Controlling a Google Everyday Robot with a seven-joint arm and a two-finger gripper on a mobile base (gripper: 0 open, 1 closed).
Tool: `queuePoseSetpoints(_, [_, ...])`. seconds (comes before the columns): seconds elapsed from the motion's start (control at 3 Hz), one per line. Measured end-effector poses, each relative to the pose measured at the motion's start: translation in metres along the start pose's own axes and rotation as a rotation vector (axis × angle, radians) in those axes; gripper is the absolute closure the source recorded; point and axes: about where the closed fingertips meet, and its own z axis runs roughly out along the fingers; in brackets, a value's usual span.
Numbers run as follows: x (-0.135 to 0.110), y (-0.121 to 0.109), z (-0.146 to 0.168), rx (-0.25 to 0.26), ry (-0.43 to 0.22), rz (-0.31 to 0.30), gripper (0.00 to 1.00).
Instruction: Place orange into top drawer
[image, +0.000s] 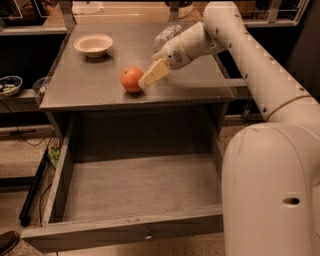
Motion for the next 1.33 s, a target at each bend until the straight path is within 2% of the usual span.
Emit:
queuePoseSetpoints(0.33, [0.003,-0.002,0.005,0.002,-0.016,0.011,0.0])
queuePoseSetpoints(0.67, [-0.002,-0.014,0.038,-0.022,-0.076,0.032,0.0])
queuePoseSetpoints(1.0, [-0.001,-0.012,0.04,-0.025,-0.08,0.034,0.0])
queuePoseSetpoints(1.33, [0.002,-0.002,0.036,-0.014,-0.111,0.042,0.0])
